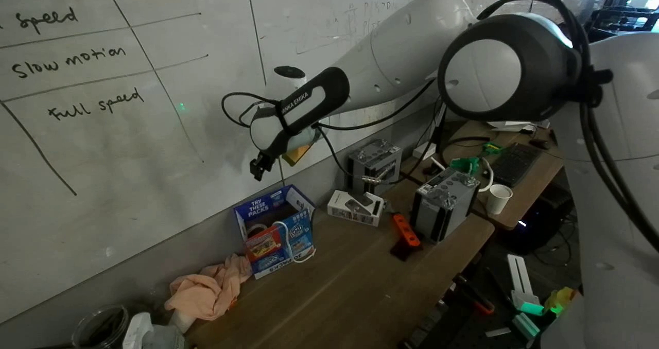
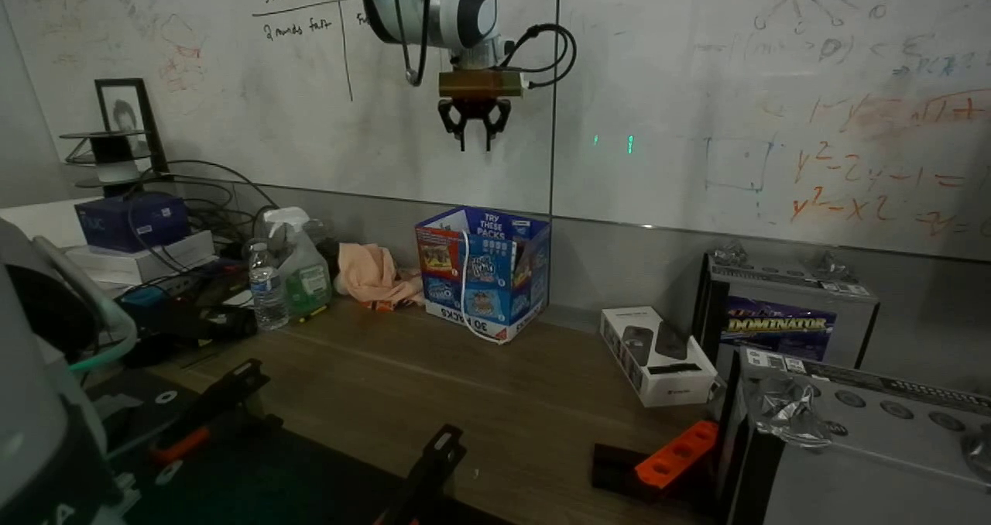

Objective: Put the ropes in the box one at a time

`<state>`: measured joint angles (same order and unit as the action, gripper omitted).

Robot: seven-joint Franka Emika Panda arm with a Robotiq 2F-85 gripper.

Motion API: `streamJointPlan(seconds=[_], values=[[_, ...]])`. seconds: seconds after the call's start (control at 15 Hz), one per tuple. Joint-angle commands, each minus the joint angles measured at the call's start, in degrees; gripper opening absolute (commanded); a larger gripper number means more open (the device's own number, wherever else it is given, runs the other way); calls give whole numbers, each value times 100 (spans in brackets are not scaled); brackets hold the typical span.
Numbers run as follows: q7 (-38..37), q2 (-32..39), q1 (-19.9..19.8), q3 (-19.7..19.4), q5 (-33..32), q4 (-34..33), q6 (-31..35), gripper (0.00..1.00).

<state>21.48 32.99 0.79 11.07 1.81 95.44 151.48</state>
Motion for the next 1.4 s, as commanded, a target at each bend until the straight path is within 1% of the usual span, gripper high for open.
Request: streamJointPlan(seconds=[0.0,0.13,0.33,0.6,0.73,0.93,1.13,1.33], values=[[-453,-238,116,-301,-229,25,-392,86],[-578,-471,95,-385,-274,304,-588,100],[-681,-799,81,-467,-266,795,-692,100],[-606,-1211,-11,-384,-91,1570,-905,100],[-534,-1317,-18,-334,-19,1979,-890,100],[-546,-1207,9,-255,105,2464,-608,100],[-686,-943,77,-187,193,2779,-340,100],[-943,-502,194,-95,273,2898,294,100]])
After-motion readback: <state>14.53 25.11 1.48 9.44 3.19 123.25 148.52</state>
